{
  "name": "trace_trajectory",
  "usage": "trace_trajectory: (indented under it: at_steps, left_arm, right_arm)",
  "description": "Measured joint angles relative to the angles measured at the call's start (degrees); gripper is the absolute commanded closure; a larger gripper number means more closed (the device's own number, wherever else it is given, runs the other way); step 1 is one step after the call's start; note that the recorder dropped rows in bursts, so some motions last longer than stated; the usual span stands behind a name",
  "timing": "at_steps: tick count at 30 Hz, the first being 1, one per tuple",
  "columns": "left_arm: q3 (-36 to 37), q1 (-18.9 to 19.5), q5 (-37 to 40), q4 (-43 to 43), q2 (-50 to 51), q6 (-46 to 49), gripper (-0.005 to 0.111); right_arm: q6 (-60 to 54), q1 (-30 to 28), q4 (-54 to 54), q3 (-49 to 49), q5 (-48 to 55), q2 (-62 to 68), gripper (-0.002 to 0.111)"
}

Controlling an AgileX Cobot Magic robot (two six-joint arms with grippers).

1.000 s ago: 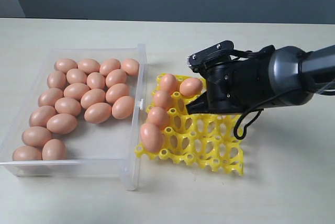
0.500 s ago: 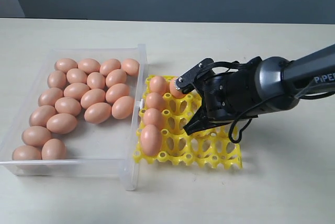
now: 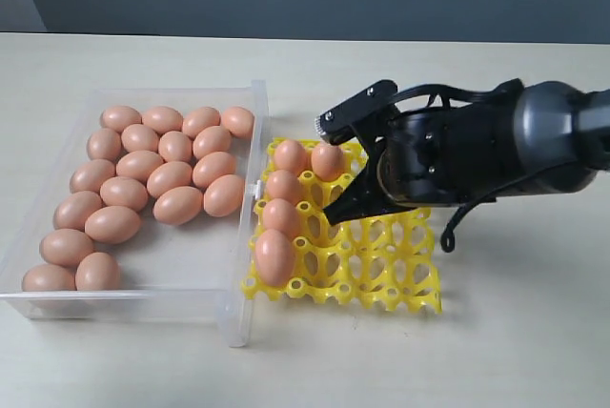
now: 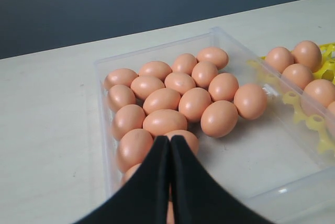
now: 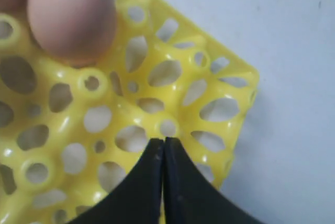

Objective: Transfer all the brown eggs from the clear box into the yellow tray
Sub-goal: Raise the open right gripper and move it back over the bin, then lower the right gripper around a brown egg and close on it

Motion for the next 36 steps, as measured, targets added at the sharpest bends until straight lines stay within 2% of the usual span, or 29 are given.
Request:
trace_trajectory:
  at_steps: [6, 8, 12, 15, 20, 24, 28, 30, 32, 36]
  left_arm:
    - [0.0, 0.0, 0.0, 0.0, 0.0, 0.0, 0.106]
    - [0.0, 0.0, 0.0, 0.0, 0.0, 0.0, 0.106]
    - [0.0, 0.0, 0.0, 0.0, 0.0, 0.0, 0.106]
    - [0.0, 0.0, 0.0, 0.0, 0.0, 0.0, 0.106]
    - [0.0, 0.0, 0.0, 0.0, 0.0, 0.0, 0.106]
    - [0.0, 0.0, 0.0, 0.0, 0.0, 0.0, 0.106]
    - [0.0, 0.0, 0.0, 0.0, 0.0, 0.0, 0.106]
    - [0.0, 0.0, 0.0, 0.0, 0.0, 0.0, 0.106]
    - [0.0, 0.0, 0.0, 0.0, 0.0, 0.0, 0.106]
    - [0.0, 0.0, 0.0, 0.0, 0.0, 0.0, 0.106]
  right_arm:
    - [0.0, 0.0, 1.5, 0.0, -2.8, -6.1, 0.106]
    - [0.0, 0.0, 2.5, 0.0, -8.9, -7.7, 0.106]
    - [0.1, 0.0, 3.7, -0.7, -28.4, -9.4, 0.106]
    - [1.7, 0.6, 3.7, -3.9, -35.8, -8.3, 0.106]
    - [2.8, 1.8, 1.9, -10.7, -36.1, -2.0, 0.106]
    - [2.9, 5.6, -4.2, -15.1, -35.8, 3.7, 0.106]
    - [2.8, 10.3, -7.0, -18.8, -30.5, 7.4, 0.106]
    - [-0.5, 12.2, -4.4, -20.0, -25.0, 8.3, 0.107]
    - [-9.4, 13.7, 4.8, -21.4, -18.6, 8.5, 0.109]
    - [-38.4, 14.8, 34.0, -28.5, 3.4, 8.5, 0.109]
